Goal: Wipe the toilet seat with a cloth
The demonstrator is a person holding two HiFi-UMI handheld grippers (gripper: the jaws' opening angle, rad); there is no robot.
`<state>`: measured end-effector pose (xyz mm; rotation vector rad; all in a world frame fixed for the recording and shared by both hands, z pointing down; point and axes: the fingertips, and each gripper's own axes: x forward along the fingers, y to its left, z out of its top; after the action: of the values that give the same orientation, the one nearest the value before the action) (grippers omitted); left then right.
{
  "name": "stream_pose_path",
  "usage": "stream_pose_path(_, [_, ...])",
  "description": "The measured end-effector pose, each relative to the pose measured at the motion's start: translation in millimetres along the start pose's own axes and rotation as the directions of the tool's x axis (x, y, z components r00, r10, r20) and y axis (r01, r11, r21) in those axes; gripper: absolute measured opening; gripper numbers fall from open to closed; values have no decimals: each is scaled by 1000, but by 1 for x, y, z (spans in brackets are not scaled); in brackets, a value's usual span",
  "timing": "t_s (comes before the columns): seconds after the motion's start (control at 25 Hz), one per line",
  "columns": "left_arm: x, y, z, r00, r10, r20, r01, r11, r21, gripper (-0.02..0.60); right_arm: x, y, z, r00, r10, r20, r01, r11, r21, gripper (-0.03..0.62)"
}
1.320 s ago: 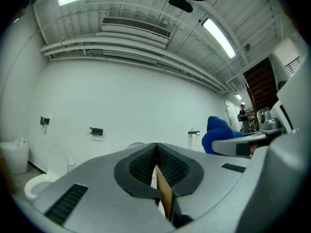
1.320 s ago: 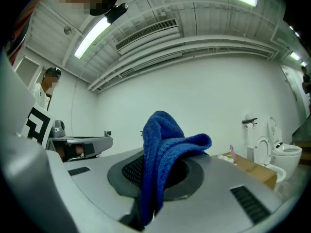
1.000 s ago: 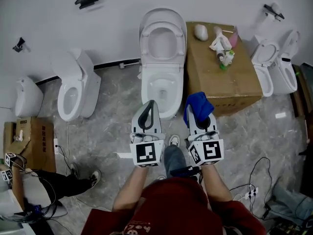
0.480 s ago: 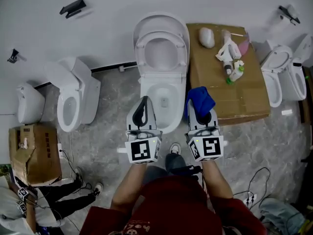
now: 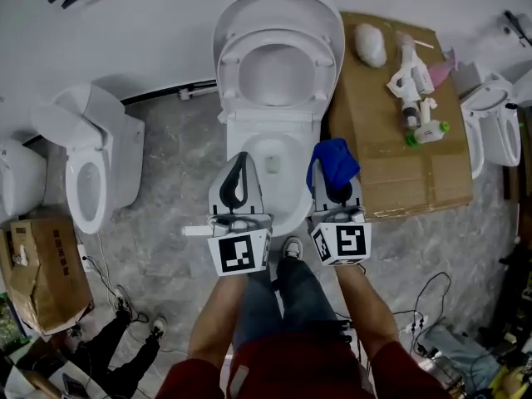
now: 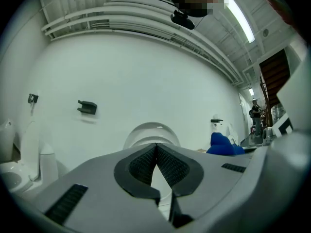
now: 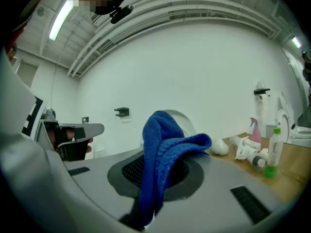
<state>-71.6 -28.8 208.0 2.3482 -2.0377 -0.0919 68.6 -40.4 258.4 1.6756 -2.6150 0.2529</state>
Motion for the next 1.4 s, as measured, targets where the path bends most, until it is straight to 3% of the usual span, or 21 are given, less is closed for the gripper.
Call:
stream_pose_path(0.28, [62, 62, -118, 998, -53, -41, 52, 998, -35, 15, 103, -20, -145, 987, -131, -91, 133, 991, 7, 60])
stream_pose_path(0.44, [92, 89, -172, 999, -52, -14, 52, 999, 4, 15, 159, -49, -229, 973, -176, -151, 177, 984, -10, 60])
stream_pose_path(0.64, [110, 106, -227, 998, -57, -26, 57, 998, -7, 15, 202, -83, -300, 954, -223, -200, 218, 975, -45, 60])
stream_pose_path(1.08, [131, 111, -284, 998, -58, -20, 57, 998, -21, 15, 259, -115, -341, 944, -269, -191, 264, 963, -52, 60])
stream_pose_path(1.4, [130, 119, -293, 997, -57, -42, 55, 997, -53, 15, 278, -89, -360, 943, -249, -223, 253, 967, -9, 60])
